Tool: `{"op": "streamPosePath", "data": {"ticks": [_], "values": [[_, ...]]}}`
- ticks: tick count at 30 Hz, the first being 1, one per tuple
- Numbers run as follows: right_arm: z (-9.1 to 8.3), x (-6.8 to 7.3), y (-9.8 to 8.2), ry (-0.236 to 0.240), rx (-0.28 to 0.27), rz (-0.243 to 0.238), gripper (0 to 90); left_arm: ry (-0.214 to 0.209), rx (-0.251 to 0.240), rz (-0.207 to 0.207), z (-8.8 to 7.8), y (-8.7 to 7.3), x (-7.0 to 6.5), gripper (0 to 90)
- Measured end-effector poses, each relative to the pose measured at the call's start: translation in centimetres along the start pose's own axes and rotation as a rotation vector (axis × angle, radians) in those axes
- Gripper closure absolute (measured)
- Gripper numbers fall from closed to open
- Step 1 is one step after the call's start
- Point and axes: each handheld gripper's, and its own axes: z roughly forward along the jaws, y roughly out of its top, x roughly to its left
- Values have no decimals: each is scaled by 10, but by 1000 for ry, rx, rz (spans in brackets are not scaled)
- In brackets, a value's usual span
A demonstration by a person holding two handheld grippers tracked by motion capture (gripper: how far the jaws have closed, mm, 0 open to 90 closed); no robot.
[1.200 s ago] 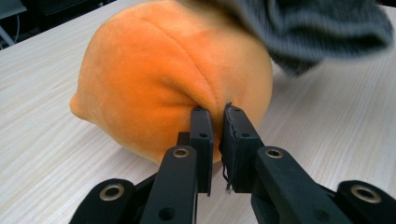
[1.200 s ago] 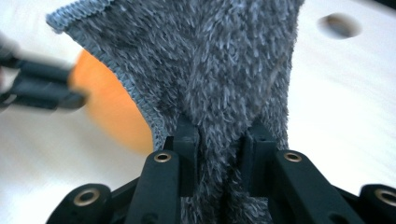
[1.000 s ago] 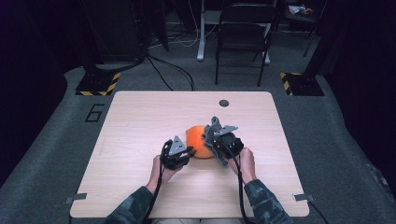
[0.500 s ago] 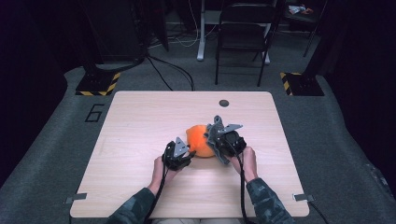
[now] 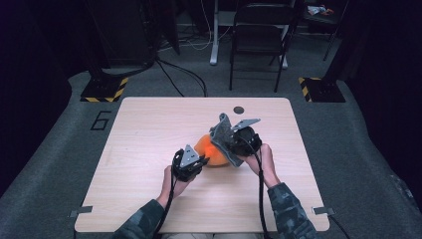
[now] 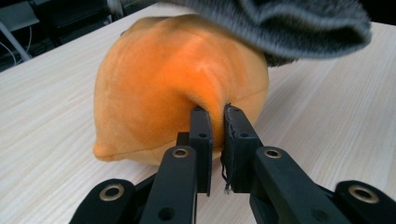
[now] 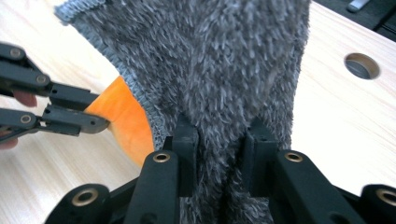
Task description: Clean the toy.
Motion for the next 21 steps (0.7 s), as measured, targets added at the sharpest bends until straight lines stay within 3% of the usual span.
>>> {"op": "streamPosePath", "data": {"ticks": [3,7,12,21], "values": [[6,7,-1,10,19,-26,709,-7,6,-23,1,-2,3,831],[13,9,-4,-28,45,-53,708,-4,7,-29,1,-3,6,829],[19,-4,-11,-37,67,-3,707,0,13,-33,2,-4,7,828],[37,-30,-34,-78,169,82,706,-5,23,-37,3,-5,8,821]]}}
